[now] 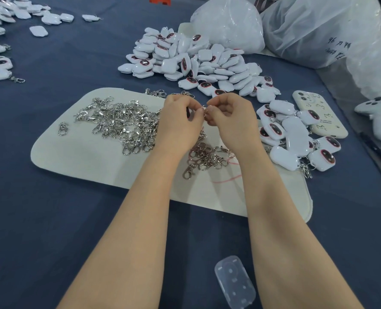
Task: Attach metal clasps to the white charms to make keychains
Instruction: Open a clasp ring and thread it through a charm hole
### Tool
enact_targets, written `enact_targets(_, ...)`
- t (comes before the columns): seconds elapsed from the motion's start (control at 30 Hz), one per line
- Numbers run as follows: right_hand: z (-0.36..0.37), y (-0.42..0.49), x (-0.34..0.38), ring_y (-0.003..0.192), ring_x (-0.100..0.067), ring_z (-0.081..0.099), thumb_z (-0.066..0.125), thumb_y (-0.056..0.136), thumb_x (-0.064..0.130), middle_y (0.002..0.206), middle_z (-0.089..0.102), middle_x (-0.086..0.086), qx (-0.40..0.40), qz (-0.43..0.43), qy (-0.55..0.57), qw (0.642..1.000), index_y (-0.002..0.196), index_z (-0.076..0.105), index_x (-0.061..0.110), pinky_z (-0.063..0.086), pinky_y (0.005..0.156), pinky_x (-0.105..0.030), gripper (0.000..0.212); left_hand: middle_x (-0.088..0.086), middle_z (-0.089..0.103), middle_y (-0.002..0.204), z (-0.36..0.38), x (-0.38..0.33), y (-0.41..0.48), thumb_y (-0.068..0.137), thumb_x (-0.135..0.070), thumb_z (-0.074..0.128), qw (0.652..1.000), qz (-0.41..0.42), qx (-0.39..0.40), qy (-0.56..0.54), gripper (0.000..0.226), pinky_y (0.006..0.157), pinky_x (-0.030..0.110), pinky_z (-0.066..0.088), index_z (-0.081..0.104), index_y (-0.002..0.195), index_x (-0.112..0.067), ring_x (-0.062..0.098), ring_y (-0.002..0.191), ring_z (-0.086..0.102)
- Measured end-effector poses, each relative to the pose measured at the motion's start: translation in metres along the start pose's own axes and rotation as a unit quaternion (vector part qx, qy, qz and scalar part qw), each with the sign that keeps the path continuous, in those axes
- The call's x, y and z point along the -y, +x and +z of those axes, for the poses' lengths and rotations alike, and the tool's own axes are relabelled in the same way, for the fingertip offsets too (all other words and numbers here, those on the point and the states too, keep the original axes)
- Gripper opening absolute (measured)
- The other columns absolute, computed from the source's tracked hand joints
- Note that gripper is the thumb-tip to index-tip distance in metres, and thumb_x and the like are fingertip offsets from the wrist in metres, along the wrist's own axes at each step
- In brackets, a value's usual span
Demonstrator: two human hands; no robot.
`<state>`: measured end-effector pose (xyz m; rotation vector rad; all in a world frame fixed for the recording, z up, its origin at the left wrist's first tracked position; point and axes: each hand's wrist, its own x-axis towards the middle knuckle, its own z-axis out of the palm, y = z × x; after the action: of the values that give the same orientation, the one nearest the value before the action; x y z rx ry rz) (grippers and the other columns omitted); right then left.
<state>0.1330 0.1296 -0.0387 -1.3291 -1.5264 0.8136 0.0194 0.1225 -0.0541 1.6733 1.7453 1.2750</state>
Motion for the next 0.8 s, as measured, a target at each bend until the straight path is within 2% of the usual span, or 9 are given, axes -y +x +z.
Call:
enact_targets(0.1, 0.0008, 0.0013, -0.0010, 0.084, -0.018, 0.065, 0.057, 0.088, 0.005, 0.086, 0.065, 0.002, -0.015, -0.014, -0.016, 1.000, 0.088, 0.058, 0.019, 0.054, 0.084, -0.031, 0.014, 0.006, 0.052, 0.107, 0.0002, 0.0003, 0.0011, 0.092, -0.016, 0.057, 1.000, -0.006, -0.005, -0.009, 0.006, 0.063, 0.003, 0.029, 0.062, 0.090, -0.015, -0.005, 0.067, 0.043)
enact_targets(0.2, 0.0014, 0.0003, -0.0002, 0.074, -0.010, 0.059, 0.062, 0.085, 0.009, 0.081, 0.060, 0.012, -0.021, -0.038, -0.052, 0.998, 0.089, 0.058, 0.017, 0.043, 0.067, -0.008, 0.010, 0.007, 0.052, 0.107, 0.0007, 0.0000, 0.0013, 0.092, -0.016, 0.056, 1.000, -0.012, -0.009, -0.014, 0.006, 0.063, 0.002, 0.030, 0.062, 0.089, -0.017, -0.005, 0.067, 0.043)
enact_targets(0.37, 0.0026, -0.0011, 0.0010, 0.070, -0.008, 0.054, 0.064, 0.084, 0.011, 0.082, 0.063, 0.004, -0.012, -0.049, -0.081, 0.995, 0.084, 0.058, 0.018, 0.044, 0.070, -0.015, 0.010, 0.001, 0.045, 0.105, 0.0011, -0.0005, 0.0003, 0.093, -0.015, 0.056, 1.000, -0.007, -0.007, 0.004, 0.006, 0.063, -0.005, 0.027, 0.062, 0.091, -0.015, -0.006, 0.067, 0.042)
enact_targets(0.57, 0.0039, -0.0027, 0.0001, 0.066, -0.006, 0.049, 0.062, 0.084, 0.010, 0.089, 0.062, -0.002, -0.003, -0.051, -0.094, 0.994, 0.086, 0.055, 0.017, 0.043, 0.067, -0.017, 0.010, -0.001, 0.040, 0.105, 0.0023, 0.0004, -0.0004, 0.093, -0.014, 0.054, 1.000, -0.003, -0.004, 0.014, 0.007, 0.071, 0.008, 0.030, 0.061, 0.095, -0.013, -0.004, 0.068, 0.042)
enact_targets(0.7, 0.0029, -0.0017, 0.0004, 0.063, -0.002, 0.048, 0.061, 0.083, 0.007, 0.088, 0.061, -0.002, 0.000, -0.056, -0.105, 0.993, 0.085, 0.059, 0.018, 0.041, 0.066, -0.013, 0.011, -0.001, 0.039, 0.107, 0.0020, 0.0004, -0.0008, 0.093, -0.014, 0.054, 1.000, 0.004, -0.001, 0.014, 0.009, 0.071, 0.010, 0.031, 0.061, 0.097, -0.011, -0.005, 0.069, 0.042)
enact_targets(0.8, 0.0031, -0.0018, -0.0003, 0.064, -0.004, 0.047, 0.061, 0.082, 0.007, 0.092, 0.062, -0.006, -0.003, -0.062, -0.111, 0.992, 0.085, 0.058, 0.018, 0.043, 0.070, -0.018, 0.013, -0.001, 0.039, 0.107, 0.0026, 0.0001, -0.0014, 0.093, -0.014, 0.053, 1.000, 0.008, -0.001, 0.017, 0.009, 0.070, 0.010, 0.030, 0.061, 0.098, -0.010, -0.005, 0.069, 0.042)
